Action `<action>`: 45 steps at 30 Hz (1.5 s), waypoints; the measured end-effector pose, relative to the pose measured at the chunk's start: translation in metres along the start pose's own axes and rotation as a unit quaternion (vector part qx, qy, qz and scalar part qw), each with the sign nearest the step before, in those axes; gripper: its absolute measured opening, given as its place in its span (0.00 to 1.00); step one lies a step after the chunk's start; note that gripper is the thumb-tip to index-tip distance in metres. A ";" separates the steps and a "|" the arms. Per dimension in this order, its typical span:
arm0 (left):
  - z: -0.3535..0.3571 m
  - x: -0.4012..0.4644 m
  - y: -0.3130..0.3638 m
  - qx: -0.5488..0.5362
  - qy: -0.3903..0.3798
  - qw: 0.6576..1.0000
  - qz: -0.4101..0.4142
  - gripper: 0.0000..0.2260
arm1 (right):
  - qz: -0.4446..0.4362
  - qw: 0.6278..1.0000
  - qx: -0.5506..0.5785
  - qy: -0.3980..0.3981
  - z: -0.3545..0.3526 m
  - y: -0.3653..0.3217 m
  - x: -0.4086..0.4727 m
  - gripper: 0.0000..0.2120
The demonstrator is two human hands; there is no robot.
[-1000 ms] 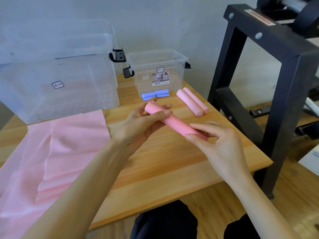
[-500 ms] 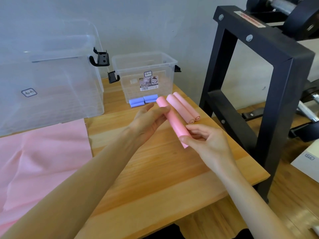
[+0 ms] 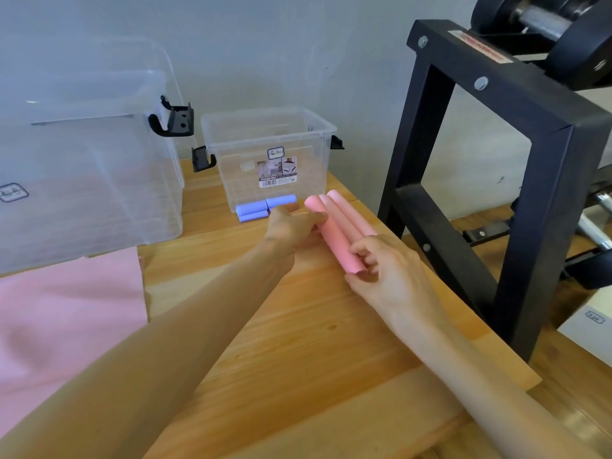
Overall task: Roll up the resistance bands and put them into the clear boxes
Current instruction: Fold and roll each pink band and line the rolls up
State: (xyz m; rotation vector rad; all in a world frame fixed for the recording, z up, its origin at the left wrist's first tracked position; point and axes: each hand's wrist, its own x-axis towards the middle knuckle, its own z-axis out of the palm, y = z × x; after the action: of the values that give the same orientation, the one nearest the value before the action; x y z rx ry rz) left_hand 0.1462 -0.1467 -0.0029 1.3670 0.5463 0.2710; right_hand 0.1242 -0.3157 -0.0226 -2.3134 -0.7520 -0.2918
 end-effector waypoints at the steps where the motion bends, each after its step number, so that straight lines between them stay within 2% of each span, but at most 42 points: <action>1: 0.000 0.003 0.000 0.015 0.006 1.000 0.004 0.31 | -0.009 1.000 -0.017 -0.002 0.001 0.000 0.002 0.16; 6: 0.002 0.011 -0.002 0.073 0.034 0.996 0.033 0.27 | -0.036 0.998 -0.053 -0.004 0.005 0.000 0.010 0.16; 10: 0.001 0.017 -0.005 0.110 0.040 0.992 0.049 0.15 | -0.054 0.995 -0.085 0.002 0.008 0.002 0.016 0.14; 13: 0.000 0.015 -0.012 0.167 0.037 0.982 0.078 0.21 | -0.068 0.992 -0.107 0.004 0.011 0.005 0.019 0.13; 21: -0.001 0.008 -0.021 0.227 0.026 0.965 0.130 0.18 | -0.116 0.979 -0.159 0.058 0.020 0.016 0.027 0.11; 27: -0.001 0.005 -0.019 0.178 -0.003 0.977 0.119 0.19 | -0.132 0.973 -0.180 0.063 0.020 0.019 0.027 0.14; 36: -0.004 0.002 -0.019 0.163 0.008 0.981 0.105 0.26 | -0.133 0.973 -0.183 0.043 0.023 0.023 0.028 0.15; 45: -0.009 -0.003 -0.019 0.156 0.019 0.982 0.100 0.24 | -0.120 0.976 -0.178 0.034 0.020 0.019 0.023 0.20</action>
State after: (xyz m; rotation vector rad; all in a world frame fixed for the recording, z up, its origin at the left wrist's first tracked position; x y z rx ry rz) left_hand 0.1361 -0.1443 -0.0215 1.7290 0.4989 0.3869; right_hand 0.1544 -0.3043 -0.0385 -2.5281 -1.0145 -0.6573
